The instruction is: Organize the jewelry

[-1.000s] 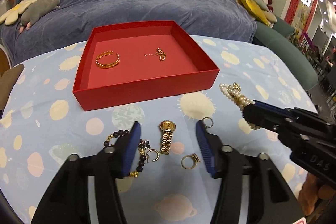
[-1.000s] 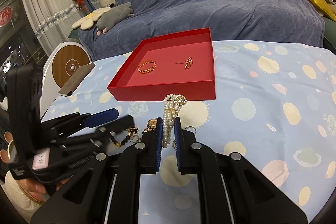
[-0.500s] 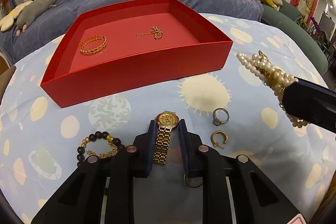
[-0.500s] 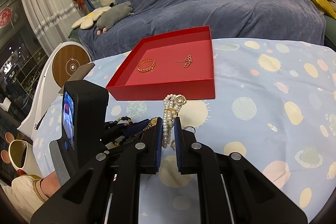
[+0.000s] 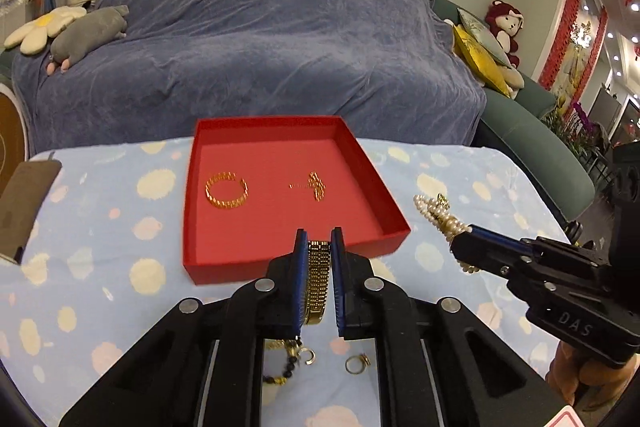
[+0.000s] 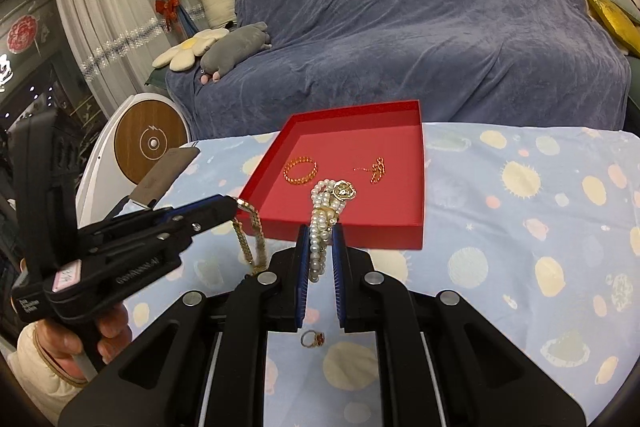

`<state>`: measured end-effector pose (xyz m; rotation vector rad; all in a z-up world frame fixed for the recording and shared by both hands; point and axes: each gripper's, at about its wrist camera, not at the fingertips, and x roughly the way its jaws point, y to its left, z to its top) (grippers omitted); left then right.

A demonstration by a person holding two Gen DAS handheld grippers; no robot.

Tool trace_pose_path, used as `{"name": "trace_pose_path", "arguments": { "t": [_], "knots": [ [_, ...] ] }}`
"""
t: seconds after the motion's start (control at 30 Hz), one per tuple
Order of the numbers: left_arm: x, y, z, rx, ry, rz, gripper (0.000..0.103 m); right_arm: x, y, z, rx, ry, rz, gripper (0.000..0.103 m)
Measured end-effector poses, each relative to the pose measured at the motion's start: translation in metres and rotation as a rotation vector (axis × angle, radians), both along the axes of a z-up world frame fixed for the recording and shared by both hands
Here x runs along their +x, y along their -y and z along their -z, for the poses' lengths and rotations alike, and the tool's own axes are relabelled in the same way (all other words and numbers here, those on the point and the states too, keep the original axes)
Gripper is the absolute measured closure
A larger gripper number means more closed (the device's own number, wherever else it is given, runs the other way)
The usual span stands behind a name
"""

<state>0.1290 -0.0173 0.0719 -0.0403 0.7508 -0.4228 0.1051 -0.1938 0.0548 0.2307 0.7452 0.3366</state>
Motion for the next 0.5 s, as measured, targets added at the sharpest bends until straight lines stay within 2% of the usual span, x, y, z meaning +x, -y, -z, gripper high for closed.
{"name": "trace_pose_path", "arguments": {
  "t": [0.17,0.33,0.43,0.47,0.5],
  "knots": [
    [0.048,0.003,-0.028,0.039,0.082,-0.023,0.103,0.056,-0.004,0.001,-0.025,-0.017,0.007,0.093],
    [0.089,-0.003,-0.027,0.025,0.074,-0.066,0.103,0.09,-0.004,0.01,-0.033,-0.031,0.022,0.093],
    [0.082,-0.008,-0.013,0.029,0.042,-0.045,0.1,0.081,-0.002,0.016,-0.039,-0.039,0.002,0.093],
    [0.084,-0.007,0.006,-0.053,0.015,-0.065,0.095,0.077,-0.003,0.018,-0.046,-0.046,-0.005,0.093],
    [0.085,-0.001,0.029,-0.035,-0.003,-0.05,0.085,0.072,-0.003,0.021,-0.052,-0.056,-0.006,0.093]
  ]
}}
